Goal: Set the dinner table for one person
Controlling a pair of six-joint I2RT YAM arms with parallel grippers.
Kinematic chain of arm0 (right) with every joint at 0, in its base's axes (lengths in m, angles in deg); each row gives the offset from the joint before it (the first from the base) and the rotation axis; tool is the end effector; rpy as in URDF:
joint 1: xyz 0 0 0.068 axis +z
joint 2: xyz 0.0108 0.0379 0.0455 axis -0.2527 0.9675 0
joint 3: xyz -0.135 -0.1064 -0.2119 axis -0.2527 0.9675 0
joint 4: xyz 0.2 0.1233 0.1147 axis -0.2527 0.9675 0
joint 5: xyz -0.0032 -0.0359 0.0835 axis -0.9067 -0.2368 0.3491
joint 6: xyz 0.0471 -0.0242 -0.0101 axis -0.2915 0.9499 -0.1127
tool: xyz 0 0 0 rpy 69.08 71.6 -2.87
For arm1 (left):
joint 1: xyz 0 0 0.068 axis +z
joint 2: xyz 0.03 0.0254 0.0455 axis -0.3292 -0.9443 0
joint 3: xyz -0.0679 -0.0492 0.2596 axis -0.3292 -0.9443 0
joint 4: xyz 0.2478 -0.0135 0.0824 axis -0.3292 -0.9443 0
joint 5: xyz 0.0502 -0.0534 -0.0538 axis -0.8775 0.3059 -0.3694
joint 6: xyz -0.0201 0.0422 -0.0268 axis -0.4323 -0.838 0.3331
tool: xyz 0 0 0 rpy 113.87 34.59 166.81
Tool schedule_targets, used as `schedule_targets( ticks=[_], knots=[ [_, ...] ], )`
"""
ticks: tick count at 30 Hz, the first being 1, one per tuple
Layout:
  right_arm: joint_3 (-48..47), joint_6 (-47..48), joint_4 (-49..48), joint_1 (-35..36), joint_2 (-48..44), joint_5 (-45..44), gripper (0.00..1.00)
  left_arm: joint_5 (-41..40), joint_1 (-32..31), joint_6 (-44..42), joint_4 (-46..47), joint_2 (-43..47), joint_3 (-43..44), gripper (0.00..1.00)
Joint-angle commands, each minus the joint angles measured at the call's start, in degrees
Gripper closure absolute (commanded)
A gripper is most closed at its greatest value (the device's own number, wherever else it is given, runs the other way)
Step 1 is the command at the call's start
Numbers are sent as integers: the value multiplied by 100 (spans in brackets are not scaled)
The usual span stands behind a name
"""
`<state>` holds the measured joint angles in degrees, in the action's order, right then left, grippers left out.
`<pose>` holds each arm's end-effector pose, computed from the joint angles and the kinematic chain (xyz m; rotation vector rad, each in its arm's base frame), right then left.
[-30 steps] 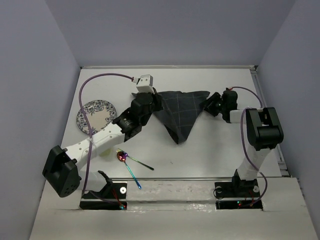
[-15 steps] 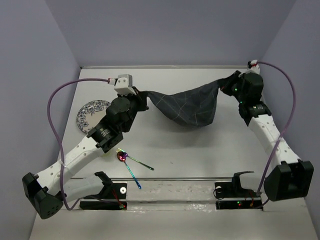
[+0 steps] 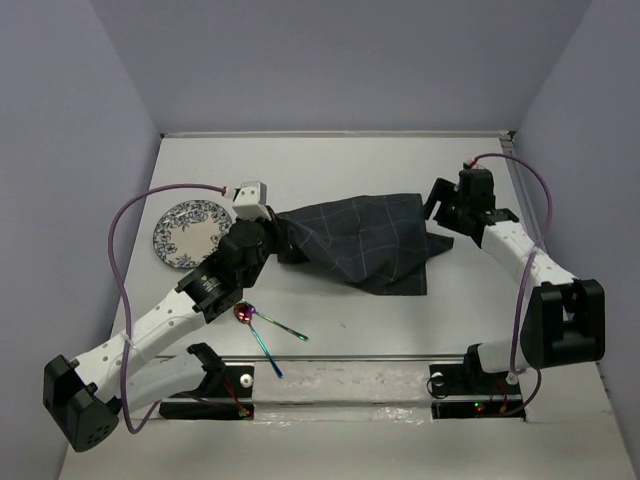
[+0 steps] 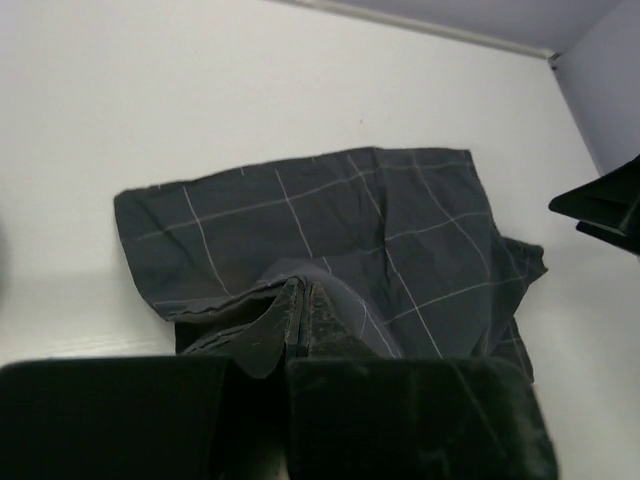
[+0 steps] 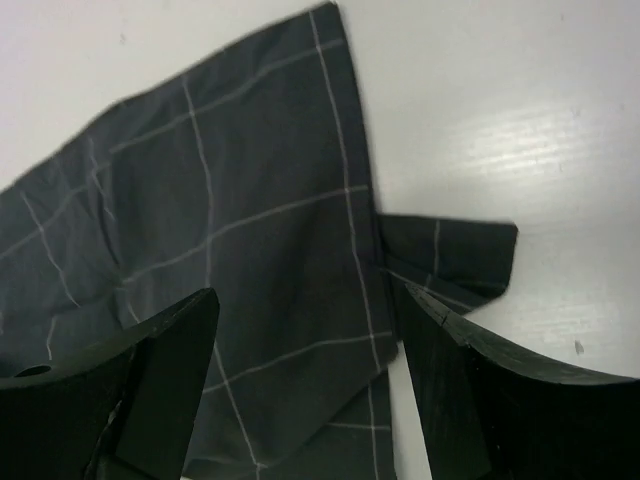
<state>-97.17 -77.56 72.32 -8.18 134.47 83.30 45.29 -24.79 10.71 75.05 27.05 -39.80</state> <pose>0.3093 0.0351 0.2590 0.3742 2.2565 0.2964 0.1653 -0.1398 0.3395 -0.0303 1.6973 -0.5578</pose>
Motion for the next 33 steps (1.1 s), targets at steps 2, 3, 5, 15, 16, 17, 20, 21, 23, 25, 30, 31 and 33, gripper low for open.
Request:
schedule_targets(
  ticks=[2, 3, 5, 15, 16, 17, 20, 21, 23, 25, 30, 31, 33],
  knots=[
    [836, -203, -390, 48, -280, -65, 23, -20, 24, 381, 217, 406, -487, 100],
    [978, -282, -486, 48, -218, 40, 24, -20, 24, 390, 217, 432, -513, 100],
    [1321, -335, -706, 48, -77, 225, 28, -3, 24, 399, 226, 494, -583, 100],
    [1403, -782, -2031, 48, 1169, 1297, 73, 129, 24, 443, 314, 643, -821, 100],
    [1297, -871, -2225, 48, 1171, 1350, 78, 120, 24, 451, 340, 626, -830, 100],
    [1165, -941, -2419, 48, 1380, 1385, 84, 112, 24, 460, 445, 608, -856, 100],
    [182, -1135, -2553, 48, 1951, 1271, 80, 85, 24, 513, 621, 512, -926, 100],
    [-47, -1118, -2361, 48, 2040, 1254, 59, 24, 33, 513, 621, 468, -918, 100],
    [-313, -1083, -2132, 48, 1911, 1106, 39, -29, 33, 522, 613, 485, -918, 100],
    [167, -1039, -2052, 48, 1570, 922, 22, -99, 33, 557, 621, 599, -987, 100],
    [1844, -1240, -1973, 101, 15, 384, 29, -82, 33, 601, 709, 688, -1137, 100],
    [2102, -1284, -1946, 101, -172, 357, 32, -64, 41, 592, 718, 687, -1155, 100],
    [2489, -1320, -1806, 101, -462, 261, 36, 15, 33, 601, 779, 705, -1164, 100]
  ],
)
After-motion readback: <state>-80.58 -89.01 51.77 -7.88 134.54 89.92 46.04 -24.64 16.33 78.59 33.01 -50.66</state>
